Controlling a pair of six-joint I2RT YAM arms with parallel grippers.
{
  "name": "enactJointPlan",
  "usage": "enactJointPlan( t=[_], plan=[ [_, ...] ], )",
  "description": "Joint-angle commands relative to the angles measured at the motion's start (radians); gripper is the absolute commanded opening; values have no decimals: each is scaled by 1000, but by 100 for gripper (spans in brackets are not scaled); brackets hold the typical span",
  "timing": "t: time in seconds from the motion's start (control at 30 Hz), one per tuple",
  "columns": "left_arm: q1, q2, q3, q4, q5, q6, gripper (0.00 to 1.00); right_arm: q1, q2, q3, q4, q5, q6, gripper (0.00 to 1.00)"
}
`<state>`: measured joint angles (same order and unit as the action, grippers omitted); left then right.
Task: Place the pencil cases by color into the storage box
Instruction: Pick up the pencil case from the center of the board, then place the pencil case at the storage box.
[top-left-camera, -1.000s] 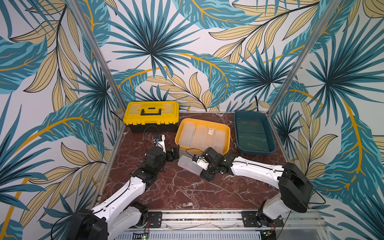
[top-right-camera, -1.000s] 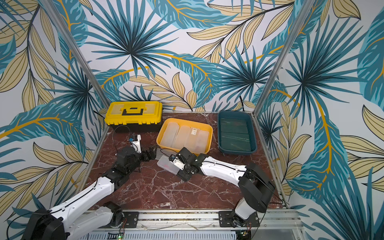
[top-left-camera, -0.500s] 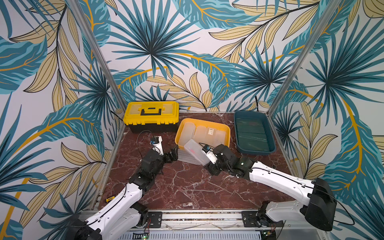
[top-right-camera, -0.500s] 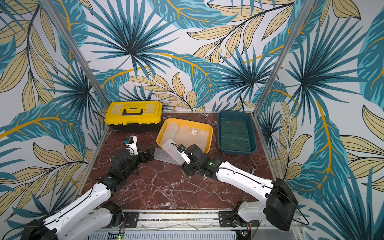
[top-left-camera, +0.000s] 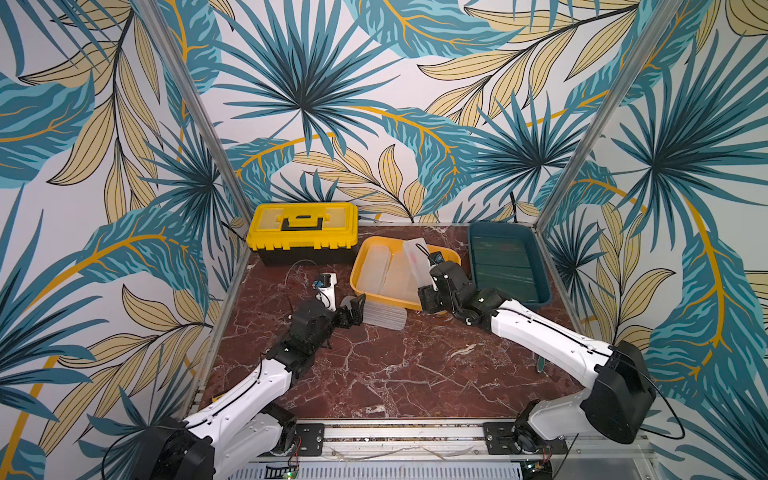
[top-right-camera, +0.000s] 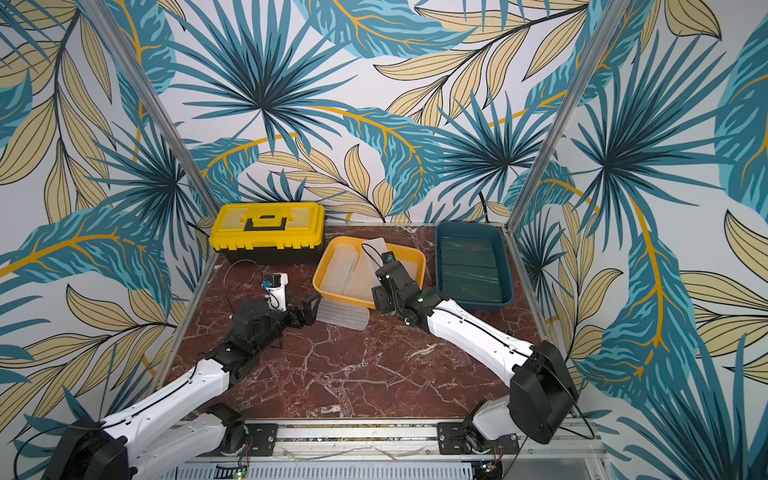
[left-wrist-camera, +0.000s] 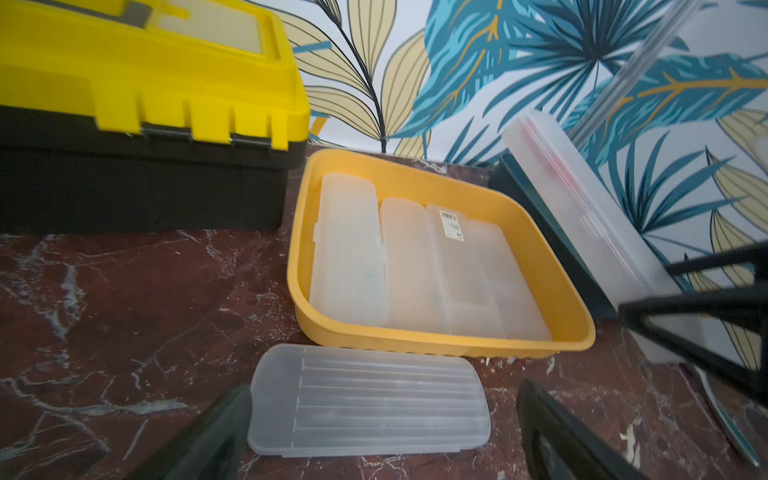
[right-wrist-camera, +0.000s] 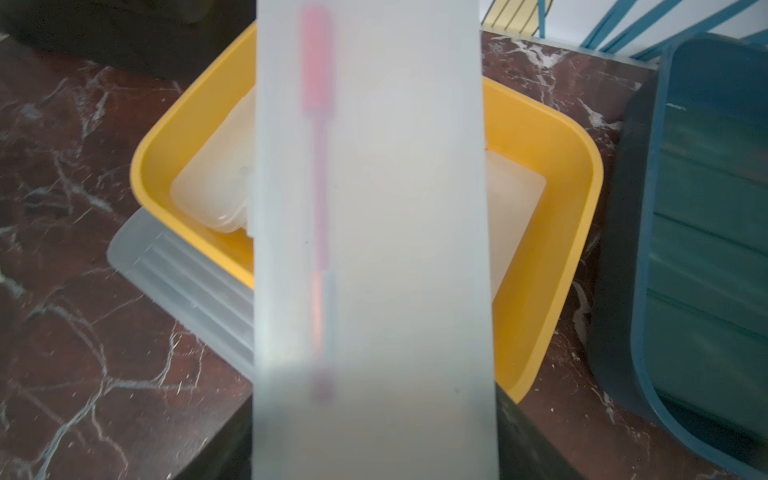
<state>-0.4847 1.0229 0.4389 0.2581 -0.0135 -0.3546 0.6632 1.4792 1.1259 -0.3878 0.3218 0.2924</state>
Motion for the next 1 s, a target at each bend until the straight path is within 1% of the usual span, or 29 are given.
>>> enactJointPlan(
  t=[0.0,0.27,0.47,0.53,0.67,0.73,0.97],
  plan=[
    [-49,49,26,24,13,107,100,-29,42,44,3,58,97,70],
    [-76,115,43,24,-27,146,100,-92,124,82,-16,69,171,70],
    [-146,186,62,42,-25,235,100,-122,175,99,-13,65,191,70],
    [-158,187,46,80,3,253,100,-128,192,104,-13,66,194,70],
    [-163,177,11,159,121,261,100,-145,215,111,-1,55,194,70],
    [-164,177,5,178,156,260,100,-150,230,119,-10,57,194,70],
    [-167,167,4,182,169,247,100,-158,275,125,-12,59,207,70]
  ],
)
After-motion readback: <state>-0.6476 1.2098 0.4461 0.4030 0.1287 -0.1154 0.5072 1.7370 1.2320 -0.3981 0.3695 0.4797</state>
